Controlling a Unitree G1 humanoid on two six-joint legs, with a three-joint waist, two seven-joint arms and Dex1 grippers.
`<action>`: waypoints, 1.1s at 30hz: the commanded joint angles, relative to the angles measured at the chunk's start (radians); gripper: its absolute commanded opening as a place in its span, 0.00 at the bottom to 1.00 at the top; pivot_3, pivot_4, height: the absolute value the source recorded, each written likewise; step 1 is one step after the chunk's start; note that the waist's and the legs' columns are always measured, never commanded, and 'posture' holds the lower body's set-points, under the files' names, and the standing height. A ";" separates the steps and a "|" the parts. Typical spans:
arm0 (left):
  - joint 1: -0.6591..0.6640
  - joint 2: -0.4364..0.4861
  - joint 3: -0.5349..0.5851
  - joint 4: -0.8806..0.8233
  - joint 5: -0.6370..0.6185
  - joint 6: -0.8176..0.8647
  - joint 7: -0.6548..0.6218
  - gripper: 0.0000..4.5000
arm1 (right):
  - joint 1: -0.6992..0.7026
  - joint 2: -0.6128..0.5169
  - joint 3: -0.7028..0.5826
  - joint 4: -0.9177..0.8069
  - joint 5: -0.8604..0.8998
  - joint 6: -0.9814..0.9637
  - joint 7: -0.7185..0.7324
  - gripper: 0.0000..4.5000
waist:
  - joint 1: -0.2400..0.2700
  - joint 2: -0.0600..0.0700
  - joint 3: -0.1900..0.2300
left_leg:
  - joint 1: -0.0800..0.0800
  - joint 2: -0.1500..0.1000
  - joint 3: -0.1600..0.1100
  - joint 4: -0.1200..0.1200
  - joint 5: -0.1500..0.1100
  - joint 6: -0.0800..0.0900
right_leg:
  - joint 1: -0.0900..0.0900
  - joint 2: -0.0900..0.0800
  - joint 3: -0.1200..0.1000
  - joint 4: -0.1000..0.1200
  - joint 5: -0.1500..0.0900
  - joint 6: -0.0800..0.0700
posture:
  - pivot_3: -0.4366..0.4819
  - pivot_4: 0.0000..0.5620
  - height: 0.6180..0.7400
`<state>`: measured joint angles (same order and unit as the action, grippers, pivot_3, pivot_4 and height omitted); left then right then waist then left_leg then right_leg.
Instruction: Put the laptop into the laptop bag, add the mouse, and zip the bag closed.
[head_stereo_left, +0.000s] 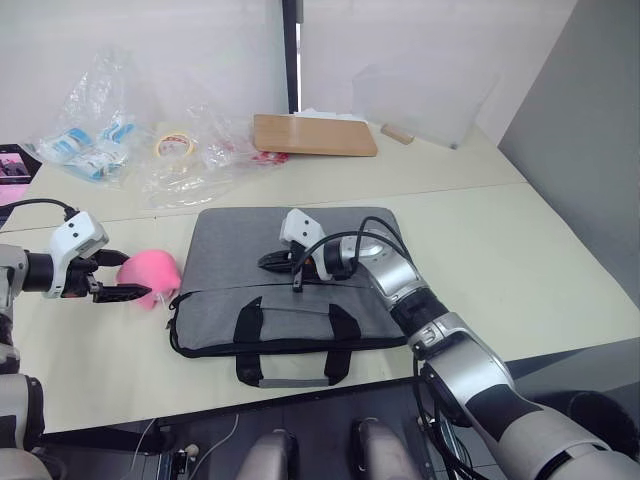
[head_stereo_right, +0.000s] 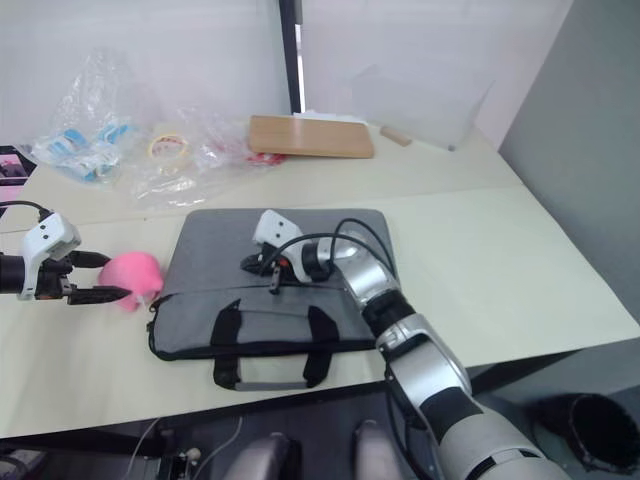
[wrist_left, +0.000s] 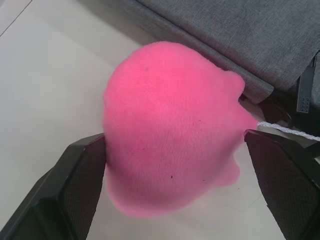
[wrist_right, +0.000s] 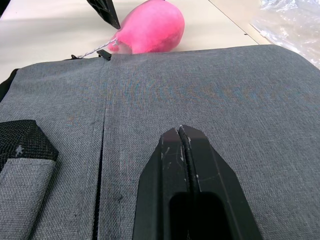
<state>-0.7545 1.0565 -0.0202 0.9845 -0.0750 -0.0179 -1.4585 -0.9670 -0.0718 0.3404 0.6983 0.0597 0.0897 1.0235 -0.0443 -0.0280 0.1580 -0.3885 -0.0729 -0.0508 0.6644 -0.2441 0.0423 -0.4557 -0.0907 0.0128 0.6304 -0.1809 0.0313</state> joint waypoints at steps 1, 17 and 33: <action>-0.027 0.007 0.006 0.009 0.010 -0.024 -0.032 0.82 | 0.049 -0.002 0.023 0.036 -0.039 0.005 0.007 0.00 | -0.001 0.000 0.000 | 0.000 0.000 0.000 0.000 0.000 0.000 | 0.000 0.000 0.000 0.000 0.000 0.000 | 0.48 0.27 1.00; 0.320 0.121 0.153 -0.332 -0.123 0.199 -0.077 0.01 | 0.042 0.033 0.009 0.135 -0.075 -0.088 -0.077 0.00 | -0.022 0.000 0.000 | 0.003 0.002 0.000 0.000 -0.002 -0.001 | 0.001 0.001 0.000 0.001 0.000 0.000 | 0.48 0.27 1.00; 1.015 0.206 0.483 -1.035 -0.362 0.567 -0.150 0.01 | 0.035 0.076 0.012 0.241 -0.114 -0.146 -0.106 0.00 | -0.022 0.004 0.002 | 0.037 0.008 0.000 -0.005 -0.006 -0.004 | 0.028 0.003 -0.001 -0.006 -0.007 -0.009 | 0.48 0.27 1.00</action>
<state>0.2550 1.2607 0.4303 -0.0056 -0.4042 0.5316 -1.5938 -0.9762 0.0059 0.3234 0.8681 -0.0077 -0.0713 0.9162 -0.0666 -0.0243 0.1596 -0.3509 -0.0636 -0.0506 0.6593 -0.2514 0.0366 -0.4275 -0.0862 0.0118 0.6247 -0.1887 0.0213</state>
